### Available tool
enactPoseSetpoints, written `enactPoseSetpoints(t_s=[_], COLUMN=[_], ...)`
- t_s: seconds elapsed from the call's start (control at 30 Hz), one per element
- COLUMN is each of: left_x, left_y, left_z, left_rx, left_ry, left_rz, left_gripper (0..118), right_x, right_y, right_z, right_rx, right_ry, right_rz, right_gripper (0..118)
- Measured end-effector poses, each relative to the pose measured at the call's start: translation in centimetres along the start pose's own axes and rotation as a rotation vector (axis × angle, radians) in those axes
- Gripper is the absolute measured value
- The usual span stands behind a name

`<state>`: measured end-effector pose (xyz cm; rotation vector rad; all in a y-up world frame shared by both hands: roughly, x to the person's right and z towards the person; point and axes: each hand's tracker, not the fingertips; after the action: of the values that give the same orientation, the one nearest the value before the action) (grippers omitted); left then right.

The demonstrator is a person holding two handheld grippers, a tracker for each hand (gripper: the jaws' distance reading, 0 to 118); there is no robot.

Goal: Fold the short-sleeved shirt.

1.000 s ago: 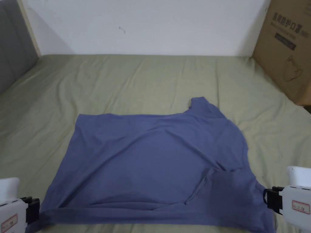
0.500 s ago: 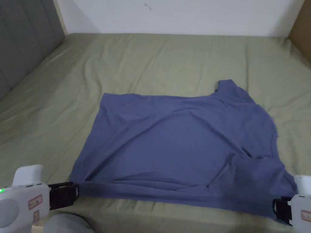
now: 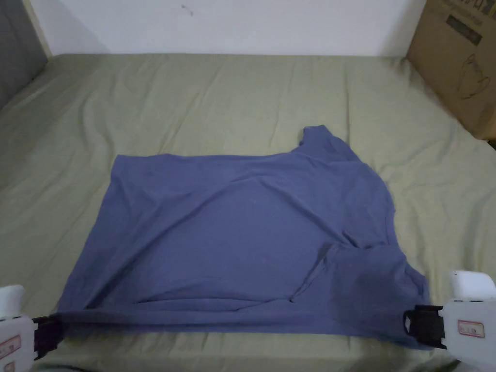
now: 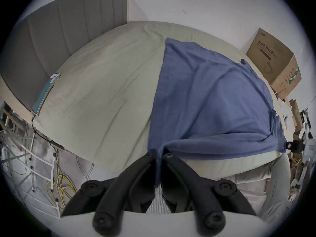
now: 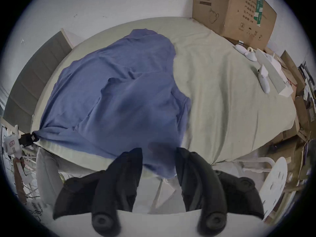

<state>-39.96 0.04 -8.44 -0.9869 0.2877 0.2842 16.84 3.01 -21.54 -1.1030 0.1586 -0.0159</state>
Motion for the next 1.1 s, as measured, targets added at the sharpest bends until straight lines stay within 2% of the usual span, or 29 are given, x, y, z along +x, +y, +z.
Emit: enactPoseSetpoints(t_s=[0.1,0.17,0.2,0.23,0.27,0.3,0.4,0.7,0.83,0.93,1.03,1.07,1.1], left_x=[1.1,0.6,0.6,0.7,0.6,0.8,0.7,1.1,1.9,2.6,3.3,3.7,4.0], left_y=[-0.4,-0.1,-0.2,-0.2,0.0,0.1,0.3,4.6,9.4,13.4,16.3,16.8,17.1], left_z=[0.3,0.2,0.1,0.1,0.1,0.3,0.5,2.6,1.3,-1.8,-5.2,-6.1,-7.0], left_rx=[-0.009,-0.019,-0.026,-0.026,-0.024,-0.023,-0.024,0.026,0.054,0.04,0.029,0.012,-0.003], left_ry=[0.008,0.002,-0.007,-0.006,-0.005,-0.002,0.006,0.003,0.005,0.01,0.019,0.029,0.049], left_rz=[-0.033,-0.02,-0.01,-0.008,-0.01,-0.017,-0.026,-0.039,-0.044,-0.05,-0.06,-0.069,-0.09], left_gripper=[4,4,4,4,4,4,4,4,4,4,5,9,30], right_x=[1.4,2.1,2.3,2.6,2.6,2.4,1.8,0.8,0.8,0.8,0.7,0.6,0.6], right_y=[0.8,0.8,0.5,0.2,0.1,0.3,0.5,6.2,11.3,15.3,18.0,18.5,18.7], right_z=[-1.5,-3.3,-4.2,-4.6,-4.3,-3.6,-1.9,1.9,0.2,-2.9,-6.5,-7.4,-8.2], right_rx=[0.002,-0.085,-0.128,-0.157,-0.136,-0.115,-0.059,0.048,0.069,0.042,0.009,0.005,-0.011], right_ry=[0.001,-0.025,-0.012,0.06,0.094,0.049,0.022,0.044,0.047,0.054,0.013,-0.005,-0.033], right_rz=[-0.016,-0.008,-0.007,-0.015,-0.037,-0.027,-0.017,0.034,0.047,0.027,0.01,0.01,0.017], right_gripper=[44,43,31,9,9,8,8,8,8,7,7,7,12])
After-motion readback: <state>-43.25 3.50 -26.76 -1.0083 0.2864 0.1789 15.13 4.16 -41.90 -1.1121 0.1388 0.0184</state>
